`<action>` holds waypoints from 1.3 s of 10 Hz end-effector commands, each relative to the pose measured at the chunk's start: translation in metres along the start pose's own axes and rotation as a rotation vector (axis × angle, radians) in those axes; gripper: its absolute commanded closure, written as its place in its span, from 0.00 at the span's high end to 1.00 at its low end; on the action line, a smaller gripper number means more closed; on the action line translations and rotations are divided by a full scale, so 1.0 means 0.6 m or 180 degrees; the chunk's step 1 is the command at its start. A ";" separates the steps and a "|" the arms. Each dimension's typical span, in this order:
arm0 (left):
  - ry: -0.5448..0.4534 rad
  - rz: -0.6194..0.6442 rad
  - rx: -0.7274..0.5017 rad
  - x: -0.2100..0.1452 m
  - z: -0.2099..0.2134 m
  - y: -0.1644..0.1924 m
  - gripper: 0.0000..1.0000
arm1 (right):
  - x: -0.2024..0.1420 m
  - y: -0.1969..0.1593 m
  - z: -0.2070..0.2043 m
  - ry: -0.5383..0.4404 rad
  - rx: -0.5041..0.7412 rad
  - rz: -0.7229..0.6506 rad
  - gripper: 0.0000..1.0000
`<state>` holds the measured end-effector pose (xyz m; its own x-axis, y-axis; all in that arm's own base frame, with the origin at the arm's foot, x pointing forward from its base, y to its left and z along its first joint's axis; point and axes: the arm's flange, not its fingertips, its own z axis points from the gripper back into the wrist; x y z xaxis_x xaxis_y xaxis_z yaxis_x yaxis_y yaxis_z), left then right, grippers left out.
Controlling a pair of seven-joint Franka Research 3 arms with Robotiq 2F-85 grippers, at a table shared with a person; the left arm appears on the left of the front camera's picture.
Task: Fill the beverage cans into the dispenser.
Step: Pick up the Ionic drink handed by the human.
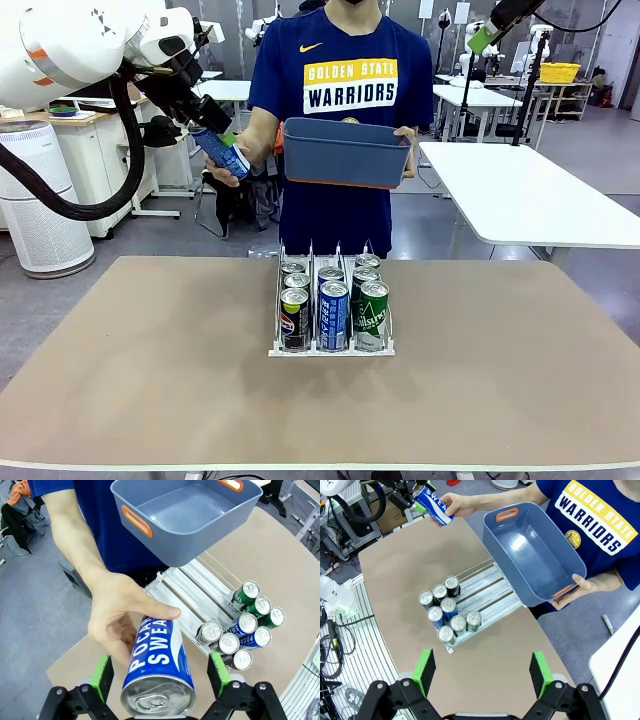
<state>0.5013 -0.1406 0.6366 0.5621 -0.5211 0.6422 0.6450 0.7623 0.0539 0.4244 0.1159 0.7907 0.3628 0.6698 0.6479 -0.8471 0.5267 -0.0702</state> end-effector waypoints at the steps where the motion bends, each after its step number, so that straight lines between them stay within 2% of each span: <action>1: 0.0000 0.0000 0.0000 0.000 0.000 0.000 1.00 | -0.002 0.001 0.000 0.0002 0.0002 -0.0004 1.00; 2: 0.0072 -0.0131 0.0056 -0.003 0.000 0.003 0.40 | -0.002 0.001 0.000 0.0002 0.0002 -0.0004 1.00; 3: 0.0088 -0.0090 0.0058 -0.004 0.001 0.005 0.40 | -0.002 0.001 0.000 0.0002 0.0002 -0.0004 1.00; 4: 0.0102 -0.0073 0.0073 -0.003 0.003 0.003 0.00 | -0.002 0.001 0.000 0.0002 0.0002 -0.0004 1.00; 5: 0.0104 -0.0062 0.0074 -0.003 0.003 0.001 0.34 | -0.002 0.001 0.000 0.0002 0.0002 -0.0004 1.00; 6: 0.0106 -0.0058 0.0078 -0.003 0.004 0.003 0.00 | -0.002 0.001 0.000 0.0002 0.0002 -0.0004 1.00; 13: 0.0228 -0.0043 0.0144 -0.005 0.008 -0.002 0.00 | -0.002 0.001 0.000 0.0002 0.0002 -0.0004 1.00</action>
<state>0.4994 -0.1403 0.6364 0.5649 -0.5601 0.6060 0.6432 0.7589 0.1018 0.4244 0.1159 0.7907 0.3628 0.6698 0.6479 -0.8471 0.5267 -0.0702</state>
